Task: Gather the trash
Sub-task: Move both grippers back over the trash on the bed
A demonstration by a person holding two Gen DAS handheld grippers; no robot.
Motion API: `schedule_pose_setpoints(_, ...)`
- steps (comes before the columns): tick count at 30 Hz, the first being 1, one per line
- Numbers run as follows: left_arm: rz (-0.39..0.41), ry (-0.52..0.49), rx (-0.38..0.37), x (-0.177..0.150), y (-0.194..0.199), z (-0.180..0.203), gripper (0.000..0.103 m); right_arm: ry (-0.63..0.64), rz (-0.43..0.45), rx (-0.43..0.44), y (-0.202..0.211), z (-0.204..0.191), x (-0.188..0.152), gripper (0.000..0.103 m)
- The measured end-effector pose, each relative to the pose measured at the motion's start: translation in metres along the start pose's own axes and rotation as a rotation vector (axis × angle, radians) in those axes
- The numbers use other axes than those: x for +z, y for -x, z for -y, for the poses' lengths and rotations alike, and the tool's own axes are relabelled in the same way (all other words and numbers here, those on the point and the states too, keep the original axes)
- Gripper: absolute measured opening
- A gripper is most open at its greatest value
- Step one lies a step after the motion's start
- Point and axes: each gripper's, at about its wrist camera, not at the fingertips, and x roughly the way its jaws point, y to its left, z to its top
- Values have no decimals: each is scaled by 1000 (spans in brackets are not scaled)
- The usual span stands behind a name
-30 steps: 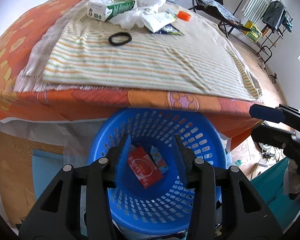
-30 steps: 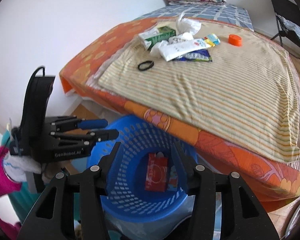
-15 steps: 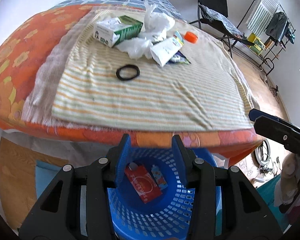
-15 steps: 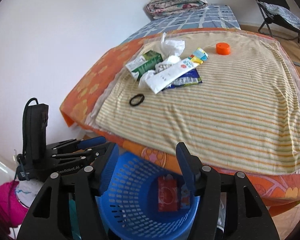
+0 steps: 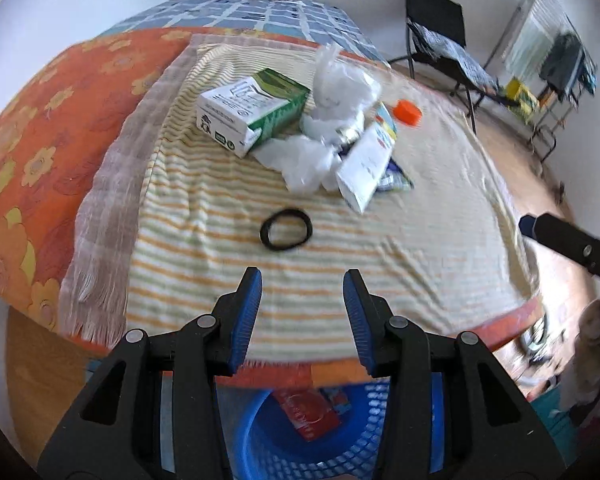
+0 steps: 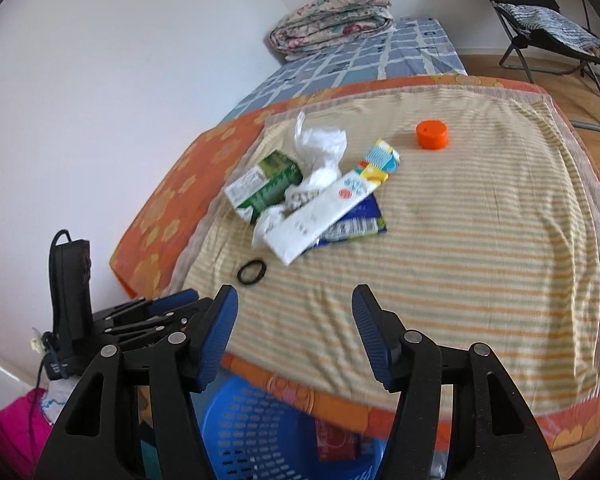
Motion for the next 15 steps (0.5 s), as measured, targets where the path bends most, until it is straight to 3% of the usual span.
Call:
schedule_pose_setpoints(4, -7, 107, -49, 25, -8, -13, 43, 11, 14, -28, -11, 2, 16, 59)
schedule_pose_setpoints(15, 5, 235, -70, 77, -41, -22, 43, -65, -22, -33, -53, 26, 49, 59)
